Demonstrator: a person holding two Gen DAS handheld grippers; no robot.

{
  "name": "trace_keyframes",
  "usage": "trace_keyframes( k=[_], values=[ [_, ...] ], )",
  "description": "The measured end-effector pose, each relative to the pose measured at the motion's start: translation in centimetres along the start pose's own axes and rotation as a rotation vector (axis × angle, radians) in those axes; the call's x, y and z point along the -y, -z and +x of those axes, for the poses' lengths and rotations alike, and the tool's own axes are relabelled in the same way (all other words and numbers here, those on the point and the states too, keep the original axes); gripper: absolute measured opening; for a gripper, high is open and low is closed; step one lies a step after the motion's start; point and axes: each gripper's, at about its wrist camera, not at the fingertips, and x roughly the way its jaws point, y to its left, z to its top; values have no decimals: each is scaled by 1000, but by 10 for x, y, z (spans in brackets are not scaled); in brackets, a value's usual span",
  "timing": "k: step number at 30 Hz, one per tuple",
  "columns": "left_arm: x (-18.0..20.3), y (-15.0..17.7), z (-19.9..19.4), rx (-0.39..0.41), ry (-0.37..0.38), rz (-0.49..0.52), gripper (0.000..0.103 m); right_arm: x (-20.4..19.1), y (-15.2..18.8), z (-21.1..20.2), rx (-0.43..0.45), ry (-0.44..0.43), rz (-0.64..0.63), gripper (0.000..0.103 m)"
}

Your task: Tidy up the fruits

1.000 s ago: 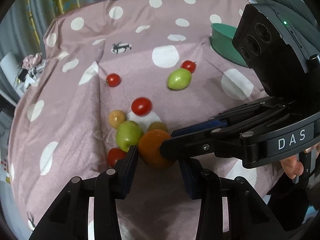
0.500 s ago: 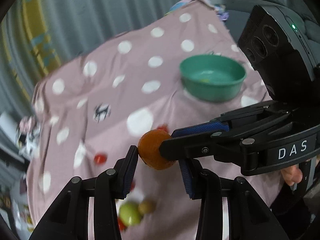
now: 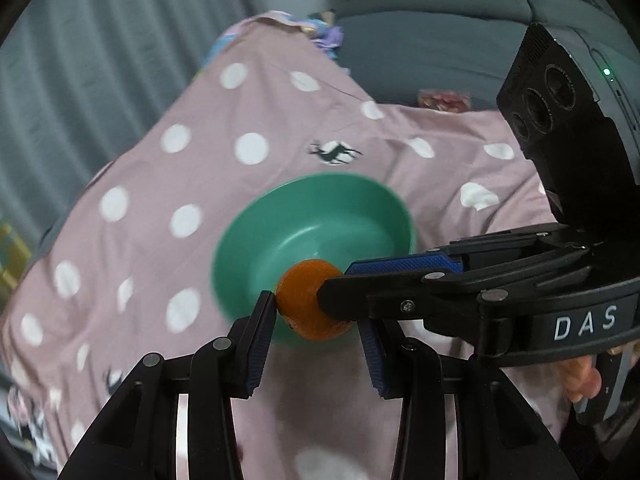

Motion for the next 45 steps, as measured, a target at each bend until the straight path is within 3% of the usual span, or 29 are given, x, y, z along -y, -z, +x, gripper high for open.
trace_keyframes(
  k=[6, 7, 8, 10, 13, 16, 18, 20, 26, 31, 38, 45],
  values=[
    [-3, -8, 36, -57, 55, -47, 41, 33, -1, 12, -5, 72, 103, 32],
    [-6, -8, 38, -59, 56, -65, 41, 35, -2, 13, -8, 68, 115, 36],
    [-8, -7, 37, -55, 53, -84, 41, 36, -1, 13, -8, 67, 125, 46],
    [-15, -4, 29, -42, 52, -115, 42, 33, 0, 8, 13, 74, 128, 49],
    [-30, 7, 13, -28, 29, -161, 61, 31, 0, 0, 55, 52, 138, 54],
    [-55, 24, -10, -8, 14, -259, 65, 30, 0, -4, 66, 29, 150, 56],
    [-75, 43, -30, 6, 7, -355, 75, 28, 1, -4, 58, 10, 148, 56],
    [-96, 67, -53, 26, -8, -453, 77, 23, 2, -1, 50, -6, 141, 58],
    [-135, 147, -117, 50, -98, -686, 77, 0, 9, 14, -14, -55, 77, 60],
    [-132, 202, -142, 3, -166, -766, 77, -28, 21, 30, -89, -94, -3, 61],
    [-116, 255, -159, -84, -193, -794, 77, -67, 47, 63, -235, -108, -118, 62],
    [-97, 271, -143, -162, -200, -753, 77, -94, 88, 98, -397, -81, -206, 62]
  ],
)
